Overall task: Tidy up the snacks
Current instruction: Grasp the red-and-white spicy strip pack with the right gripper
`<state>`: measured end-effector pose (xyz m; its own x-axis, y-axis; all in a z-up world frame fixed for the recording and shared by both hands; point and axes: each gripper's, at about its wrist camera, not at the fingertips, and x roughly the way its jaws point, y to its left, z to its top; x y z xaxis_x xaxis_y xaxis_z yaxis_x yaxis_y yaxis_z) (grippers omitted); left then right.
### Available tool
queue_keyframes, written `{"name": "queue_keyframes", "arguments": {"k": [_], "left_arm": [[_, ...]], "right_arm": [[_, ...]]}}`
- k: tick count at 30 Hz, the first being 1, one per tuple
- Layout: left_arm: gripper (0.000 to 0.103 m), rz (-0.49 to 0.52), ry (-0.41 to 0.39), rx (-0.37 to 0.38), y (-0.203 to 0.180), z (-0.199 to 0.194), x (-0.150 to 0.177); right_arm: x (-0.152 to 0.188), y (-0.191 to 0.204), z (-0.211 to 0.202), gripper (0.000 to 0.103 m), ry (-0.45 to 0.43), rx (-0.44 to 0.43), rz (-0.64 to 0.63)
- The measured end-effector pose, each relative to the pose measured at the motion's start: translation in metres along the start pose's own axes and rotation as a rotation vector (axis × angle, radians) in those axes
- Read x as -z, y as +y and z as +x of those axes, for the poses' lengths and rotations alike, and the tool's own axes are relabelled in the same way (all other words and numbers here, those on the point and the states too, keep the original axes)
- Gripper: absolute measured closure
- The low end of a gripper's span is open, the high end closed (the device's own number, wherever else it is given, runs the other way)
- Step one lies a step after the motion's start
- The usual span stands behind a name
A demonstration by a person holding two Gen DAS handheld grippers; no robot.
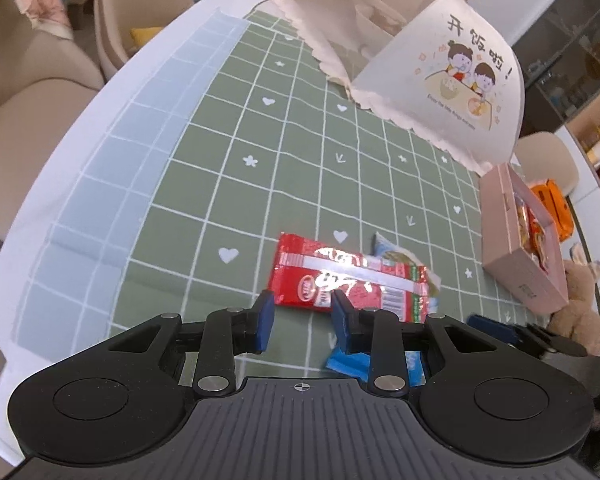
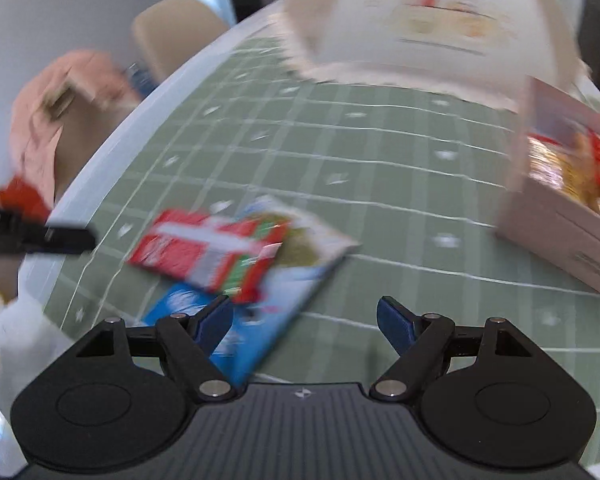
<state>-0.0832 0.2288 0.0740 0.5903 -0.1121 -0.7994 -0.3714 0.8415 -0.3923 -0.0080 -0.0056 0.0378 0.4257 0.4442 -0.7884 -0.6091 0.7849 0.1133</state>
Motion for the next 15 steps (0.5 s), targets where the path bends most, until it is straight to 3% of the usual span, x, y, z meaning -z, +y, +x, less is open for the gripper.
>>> {"name": "queue_keyframes", "arguments": {"k": [6,10,15], "left_arm": [[0.068,-0.068,0.054,0.037,0.029,0.010,-0.005],[0.068,0.013,0.091,0.093,0.022,0.019,-0.010],[0.068,0.148,0.120,0.150,-0.005,0.040,-0.008]], "right_arm": [[-0.014,0.039,0.026,0.022,-0.073,0.059,-0.024],[-0.011,0.040,0.024,0.022,-0.075,0.096,-0.051],[0.015,0.005,0.007,0.024,-0.009,0.208,0.014]]}}
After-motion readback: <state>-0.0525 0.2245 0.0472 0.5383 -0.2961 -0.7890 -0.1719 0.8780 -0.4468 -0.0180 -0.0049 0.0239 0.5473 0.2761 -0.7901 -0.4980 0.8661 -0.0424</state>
